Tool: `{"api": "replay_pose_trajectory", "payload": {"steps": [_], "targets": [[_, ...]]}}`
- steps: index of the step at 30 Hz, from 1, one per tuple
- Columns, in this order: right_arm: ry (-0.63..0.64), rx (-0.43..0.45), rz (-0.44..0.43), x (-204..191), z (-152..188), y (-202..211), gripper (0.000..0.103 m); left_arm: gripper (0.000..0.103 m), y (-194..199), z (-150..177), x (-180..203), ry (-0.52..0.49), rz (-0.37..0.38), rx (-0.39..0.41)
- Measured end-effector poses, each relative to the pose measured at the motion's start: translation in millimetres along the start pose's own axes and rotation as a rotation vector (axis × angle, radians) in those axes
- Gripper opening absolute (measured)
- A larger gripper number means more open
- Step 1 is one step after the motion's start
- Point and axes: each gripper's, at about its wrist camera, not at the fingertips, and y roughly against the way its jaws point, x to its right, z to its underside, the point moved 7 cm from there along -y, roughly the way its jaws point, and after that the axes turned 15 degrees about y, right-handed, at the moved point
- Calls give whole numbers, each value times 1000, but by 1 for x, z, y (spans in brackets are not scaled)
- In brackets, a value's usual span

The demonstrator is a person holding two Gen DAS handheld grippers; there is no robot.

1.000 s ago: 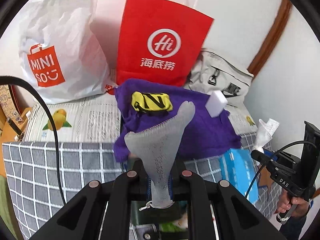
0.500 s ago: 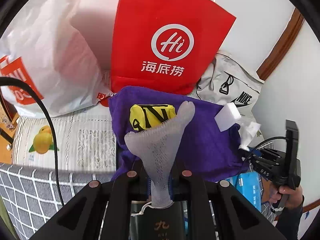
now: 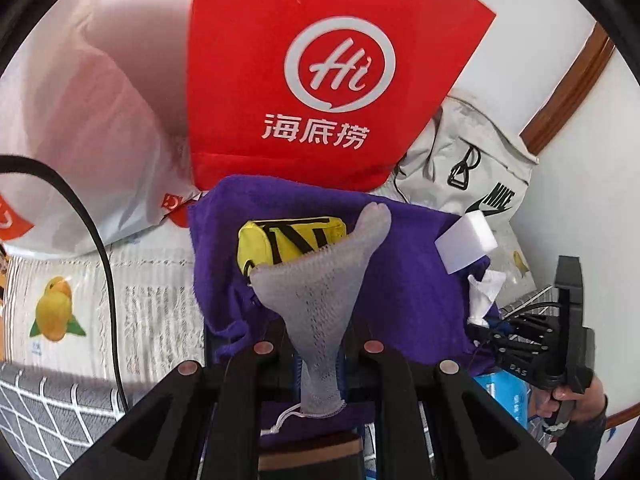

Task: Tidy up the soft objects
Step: 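Release the tissue onto the towel with the right gripper while the left gripper lowers the mesh bag, then open the left gripper to drop the mesh bag on the towel while the right gripper withdraws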

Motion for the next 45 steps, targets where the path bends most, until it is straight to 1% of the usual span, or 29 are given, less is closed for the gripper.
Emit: {"api": "replay_pose_trajectory", "payload": {"steps": [5,9,10,12,13,14,18,23,26,27,29,30,31,33,36,39,45], "targets": [[9,1,5,0,-1,-3,20,13,-30,10,-6,-5,-47,-71],[12,13,-7,0,-1,-3,21,13,-41,19,-14,7,-45,-110],[10,14,-5,0,-2,-3,22,13,-42,20,-16,5,-55,-115],[12,15,-8,-1,-3,-3,26,13,-46,22,-18,-2,-74,-117],[11,20,-13,-2,-4,-3,30,13,-49,23,-19,-4,-82,-123],[9,24,-18,-2,-5,-4,31,13,-50,24,-20,-5,-86,-128],[8,33,-12,-3,-6,-4,32,13,-59,27,-18,-23,-106,-139],[-17,38,-29,-2,-6,2,33,13,-69,31,-13,-49,-127,-158],[-25,46,-36,-1,-2,7,35,18,-70,31,-14,-42,-128,-157],[-28,56,-36,-1,-2,10,36,22,-70,31,-14,-44,-130,-160],[-33,74,-34,-1,0,16,43,29,-72,32,-12,-51,-134,-171],[-37,83,-24,-1,1,20,45,36,-72,32,-10,-53,-137,-180],[-38,91,-21,-1,0,22,46,47,-71,33,-8,-60,-135,-185],[-37,105,-11,-2,1,28,47,63,-69,31,-3,-63,-144,-169],[-40,123,11,-4,6,38,48,64,-61,30,3,-80,-144,-154],[-52,137,4,-6,11,46,50,69,-52,28,5,-73,-157,-147],[-47,151,16,-11,27,65,50,71,-30,29,1,-71,-192,-129]]}}
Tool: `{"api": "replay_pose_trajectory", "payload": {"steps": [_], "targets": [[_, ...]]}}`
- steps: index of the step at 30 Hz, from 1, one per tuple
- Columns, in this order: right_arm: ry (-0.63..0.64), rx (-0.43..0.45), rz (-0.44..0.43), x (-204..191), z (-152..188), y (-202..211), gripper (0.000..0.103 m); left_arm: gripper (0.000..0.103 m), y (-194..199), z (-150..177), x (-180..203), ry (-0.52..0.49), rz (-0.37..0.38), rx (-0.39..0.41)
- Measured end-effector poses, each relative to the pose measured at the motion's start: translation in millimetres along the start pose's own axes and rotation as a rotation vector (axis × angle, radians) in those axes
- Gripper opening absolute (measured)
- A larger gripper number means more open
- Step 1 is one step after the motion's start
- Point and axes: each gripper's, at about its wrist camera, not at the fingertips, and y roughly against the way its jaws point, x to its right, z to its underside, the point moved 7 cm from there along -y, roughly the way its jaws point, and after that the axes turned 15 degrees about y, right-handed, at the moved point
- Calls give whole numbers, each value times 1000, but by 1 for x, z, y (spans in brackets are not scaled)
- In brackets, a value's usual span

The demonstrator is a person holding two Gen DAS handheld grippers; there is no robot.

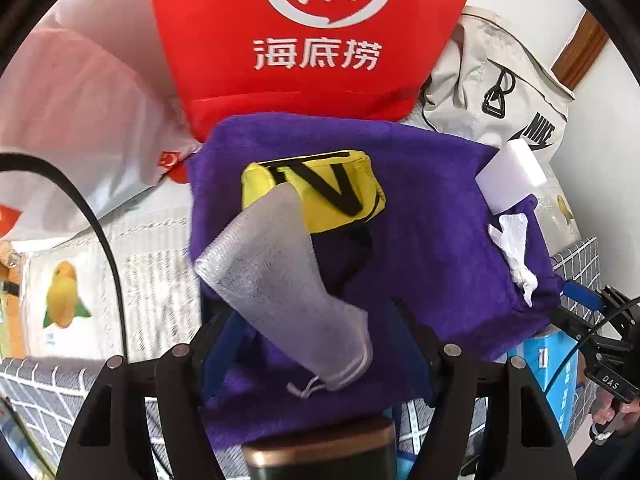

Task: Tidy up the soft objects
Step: 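Open the left gripper to drop the mesh bag on the towel while the right gripper withdraws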

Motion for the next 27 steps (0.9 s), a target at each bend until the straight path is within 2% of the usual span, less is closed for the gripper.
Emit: {"api": "replay_pose_trajectory", "payload": {"steps": [6,15,20,27], "targets": [[-5,29,-11,-14,7,21,51,71,14,11,-13,9,-35,5],[-4,72,-16,-44,30,58,51,71,52,33,-32,45,-37,30],[-7,103,-17,-66,45,80,51,71,79,56,-36,45,-22,76],[52,125,-8,-110,74,107,51,71,114,96,-38,43,4,129]]}}
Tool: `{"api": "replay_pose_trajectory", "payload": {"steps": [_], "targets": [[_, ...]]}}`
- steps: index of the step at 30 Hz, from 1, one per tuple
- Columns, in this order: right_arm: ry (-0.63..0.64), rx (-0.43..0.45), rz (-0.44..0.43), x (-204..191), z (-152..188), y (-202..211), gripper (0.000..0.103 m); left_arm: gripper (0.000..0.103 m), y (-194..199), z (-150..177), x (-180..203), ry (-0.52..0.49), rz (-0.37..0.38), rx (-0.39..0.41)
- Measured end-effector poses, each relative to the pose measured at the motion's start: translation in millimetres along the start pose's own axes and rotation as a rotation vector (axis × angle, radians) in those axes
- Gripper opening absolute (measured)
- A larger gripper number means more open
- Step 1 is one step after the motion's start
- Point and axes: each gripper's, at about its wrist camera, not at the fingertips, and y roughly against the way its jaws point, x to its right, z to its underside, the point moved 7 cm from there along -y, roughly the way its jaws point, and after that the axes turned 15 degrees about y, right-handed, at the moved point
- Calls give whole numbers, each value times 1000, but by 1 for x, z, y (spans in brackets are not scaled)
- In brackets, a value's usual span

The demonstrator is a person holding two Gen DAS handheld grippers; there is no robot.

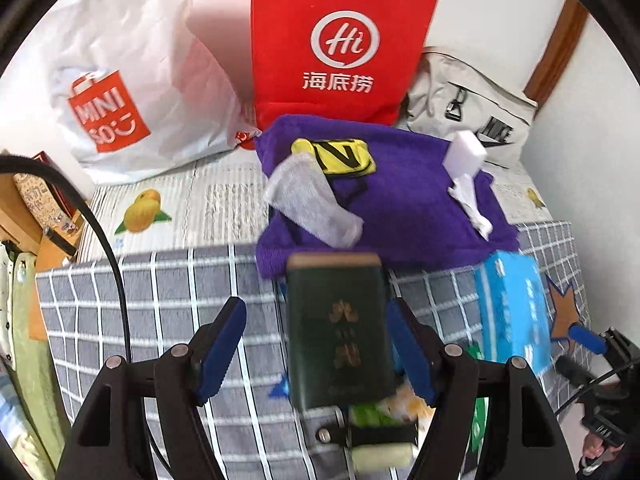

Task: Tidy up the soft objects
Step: 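Open the left gripper to drop the mesh bag on the towel while the right gripper withdraws, then close the right gripper on the green snack packet while the left gripper moves to the black watch strap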

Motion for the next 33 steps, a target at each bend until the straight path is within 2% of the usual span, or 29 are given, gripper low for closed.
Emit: {"api": "replay_pose_trajectory", "payload": {"steps": [6,12,17,19,25,26,28,31,33], "targets": [[-1,-51,-60,-42,39,-5,51,71,23,37,-8,2,20,14],[-47,-95,-144,-72,67,-30,51,71,36,72,-18,48,65,20],[-92,-109,-102,-66,72,-57,51,71,36,98,-33,77,41,21],[-129,-117,-123,-65,74,-67,52,71,32,109,-42,100,42,8],[-137,-104,-97,-71,73,-76,62,71,22,134,-51,123,41,-33],[-130,-95,-89,-72,73,-76,61,71,22,135,-51,122,39,-33],[-104,-76,-66,-74,75,-74,51,71,20,140,-50,117,44,-38],[-65,-60,-76,-76,77,-67,37,71,18,146,-48,104,45,-43],[-62,-59,-84,-76,80,-61,36,71,17,147,-47,97,46,-41]]}}
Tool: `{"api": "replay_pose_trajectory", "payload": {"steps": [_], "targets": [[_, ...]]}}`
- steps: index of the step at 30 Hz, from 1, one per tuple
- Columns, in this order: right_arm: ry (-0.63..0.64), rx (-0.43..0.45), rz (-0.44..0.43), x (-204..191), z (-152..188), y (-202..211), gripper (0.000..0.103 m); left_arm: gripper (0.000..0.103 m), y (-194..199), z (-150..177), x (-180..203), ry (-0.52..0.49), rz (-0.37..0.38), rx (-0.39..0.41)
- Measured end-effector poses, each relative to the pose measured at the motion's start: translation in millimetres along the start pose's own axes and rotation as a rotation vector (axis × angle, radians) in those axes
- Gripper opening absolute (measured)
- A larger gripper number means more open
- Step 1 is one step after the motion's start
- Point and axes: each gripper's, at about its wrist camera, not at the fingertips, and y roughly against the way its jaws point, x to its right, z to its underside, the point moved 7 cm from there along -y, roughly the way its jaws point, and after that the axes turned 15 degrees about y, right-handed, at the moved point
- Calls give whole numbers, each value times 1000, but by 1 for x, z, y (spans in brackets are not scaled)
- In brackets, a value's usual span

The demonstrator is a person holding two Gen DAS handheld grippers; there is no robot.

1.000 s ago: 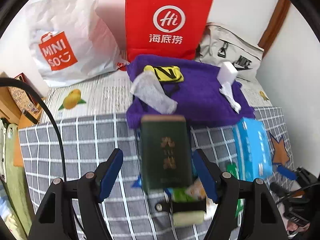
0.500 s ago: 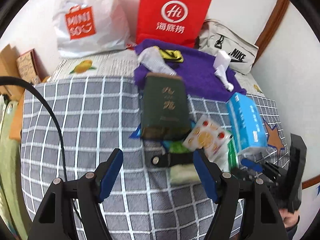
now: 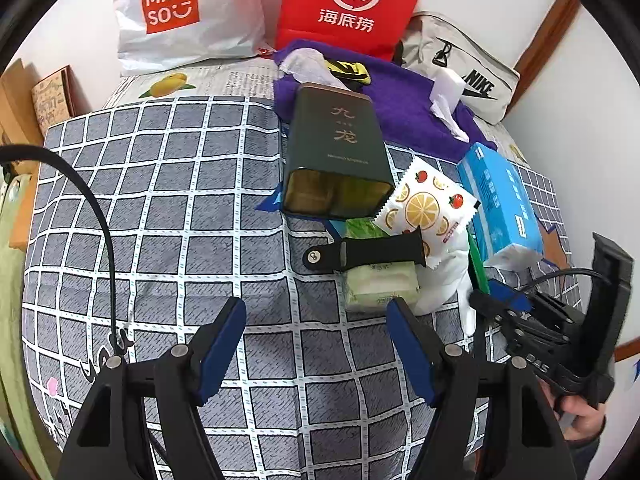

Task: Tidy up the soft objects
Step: 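Close the right gripper on the green snack packet while the left gripper moves to the black watch strap, then grasp the black watch strap with the left gripper while the right gripper holds the green packet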

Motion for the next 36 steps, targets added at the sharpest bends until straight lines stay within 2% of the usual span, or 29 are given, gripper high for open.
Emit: {"api": "replay_pose_trajectory", "payload": {"steps": [4,7,10,12,13,16,24,27,28,29,30,31,33,36], "targets": [[43,-12,-10,-5,9,15,34,71,-6,2,3,0,13,-13],[72,-36,-16,-9,22,26,28,71,-10,3,5,-10,15,-20],[85,-58,-43,-14,33,29,29,71,-14,3,7,-6,25,-28],[109,-50,-23,-15,34,31,31,71,-16,2,8,-8,28,-31],[115,-41,-5,-14,32,32,35,71,-18,2,9,-11,24,-35],[109,-5,10,-10,24,33,64,71,-21,2,12,-16,25,-42],[81,-38,38,-3,13,6,66,71,-22,3,13,-24,24,-51],[20,-44,-9,4,15,-3,66,71,-23,4,12,-30,23,-56],[15,-32,-12,5,14,-2,62,71,-23,4,12,-30,20,-57],[16,-22,-11,6,13,-2,47,71,-24,4,12,-30,20,-58],[21,-23,-2,6,13,-3,39,71,-25,4,12,-30,22,-60],[22,-24,8,8,13,-2,37,71,-25,4,12,-30,24,-62],[5,-20,-33,9,14,0,34,71,-26,5,12,-32,24,-63],[-11,-16,-55,9,17,8,34,71,-28,6,12,-43,28,-68]]}}
